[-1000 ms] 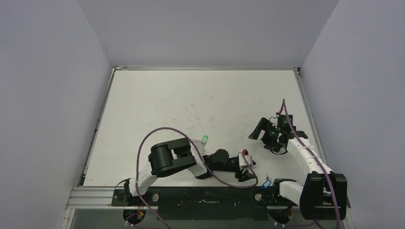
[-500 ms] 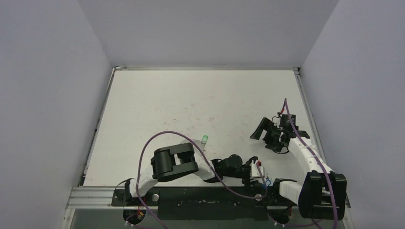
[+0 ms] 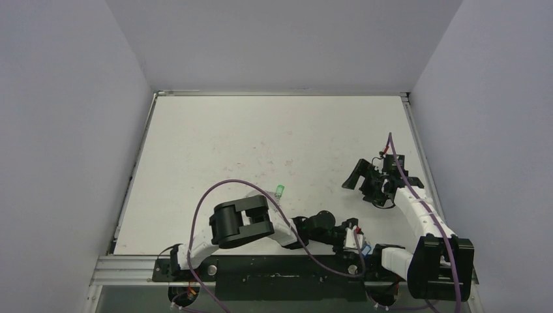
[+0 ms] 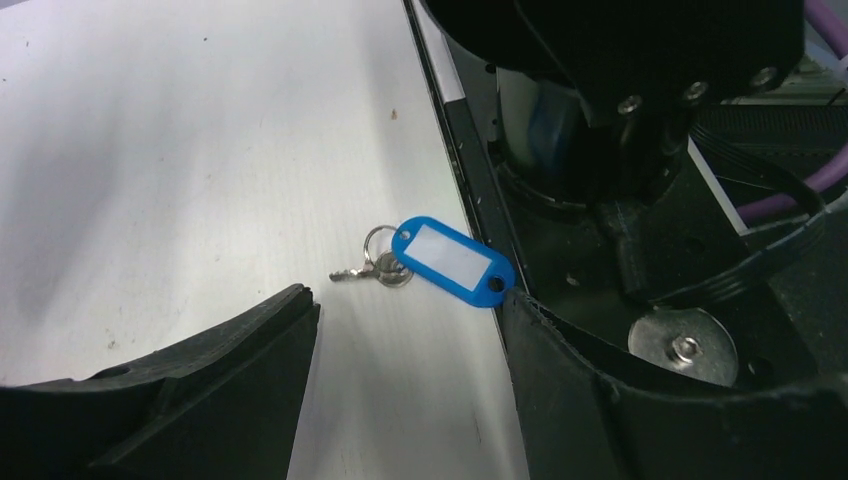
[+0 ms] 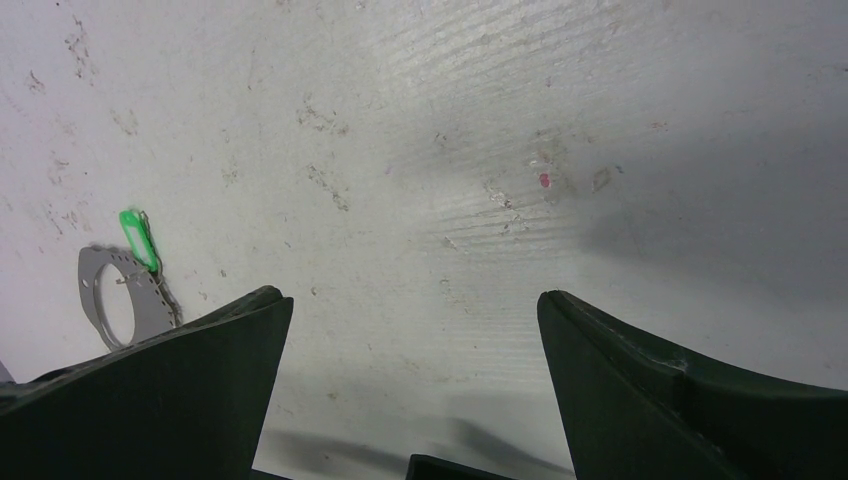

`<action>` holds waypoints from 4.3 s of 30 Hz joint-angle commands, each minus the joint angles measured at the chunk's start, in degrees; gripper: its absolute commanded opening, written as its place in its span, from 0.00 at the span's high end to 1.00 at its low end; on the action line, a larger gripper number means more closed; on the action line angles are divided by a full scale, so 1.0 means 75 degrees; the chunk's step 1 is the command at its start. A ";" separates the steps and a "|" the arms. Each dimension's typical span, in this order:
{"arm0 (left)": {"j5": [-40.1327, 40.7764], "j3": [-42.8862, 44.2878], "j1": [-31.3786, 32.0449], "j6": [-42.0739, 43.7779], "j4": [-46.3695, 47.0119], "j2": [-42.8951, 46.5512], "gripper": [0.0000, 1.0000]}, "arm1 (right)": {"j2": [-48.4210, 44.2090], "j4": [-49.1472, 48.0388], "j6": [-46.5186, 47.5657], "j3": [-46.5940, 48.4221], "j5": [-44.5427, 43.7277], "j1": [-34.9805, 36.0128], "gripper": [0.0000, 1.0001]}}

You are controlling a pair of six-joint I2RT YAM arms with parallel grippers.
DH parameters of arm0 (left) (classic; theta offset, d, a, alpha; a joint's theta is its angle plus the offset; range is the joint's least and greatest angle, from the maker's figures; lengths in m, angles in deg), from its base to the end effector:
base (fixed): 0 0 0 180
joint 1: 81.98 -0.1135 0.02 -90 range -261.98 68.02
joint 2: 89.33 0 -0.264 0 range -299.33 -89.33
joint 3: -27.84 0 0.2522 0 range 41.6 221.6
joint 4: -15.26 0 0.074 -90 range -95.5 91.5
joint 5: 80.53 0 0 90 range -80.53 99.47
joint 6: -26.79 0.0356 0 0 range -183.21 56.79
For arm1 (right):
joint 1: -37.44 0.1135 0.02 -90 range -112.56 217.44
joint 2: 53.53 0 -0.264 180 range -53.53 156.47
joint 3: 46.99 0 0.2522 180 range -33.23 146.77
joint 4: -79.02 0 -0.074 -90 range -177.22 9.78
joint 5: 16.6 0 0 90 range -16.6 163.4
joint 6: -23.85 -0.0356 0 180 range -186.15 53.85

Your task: Put the keys on the keyring

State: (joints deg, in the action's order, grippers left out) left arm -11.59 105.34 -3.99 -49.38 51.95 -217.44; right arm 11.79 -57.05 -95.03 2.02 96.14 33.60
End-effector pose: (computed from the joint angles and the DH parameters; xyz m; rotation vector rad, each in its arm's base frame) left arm 0.0805 -0.4399 0.1005 1.5782 1.1389 -1.1036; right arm 0.2053 0.0000 0.1898 0.6088 2.5750 0.6709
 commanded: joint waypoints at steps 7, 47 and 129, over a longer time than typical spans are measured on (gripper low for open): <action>0.0447 0.0584 0.0158 -0.0178 -0.0235 -0.0361 0.35 | -0.0158 0.0363 0.0360 0.0775 -0.0518 -0.0074 0.00; 0.3229 0.0355 -0.1157 -0.1209 0.0465 -0.0431 0.65 | -0.1118 0.1402 0.0523 0.1293 -0.1214 -0.0074 0.00; 0.2984 -0.5951 -0.4544 -0.5050 -0.7158 1.0338 0.42 | 0.2927 -0.3906 -0.2424 0.0946 -0.1183 0.6444 0.50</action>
State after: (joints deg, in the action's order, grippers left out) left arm 13.08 60.58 -37.12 -84.09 0.28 -141.99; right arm 29.43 -78.44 -109.18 7.98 85.30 79.59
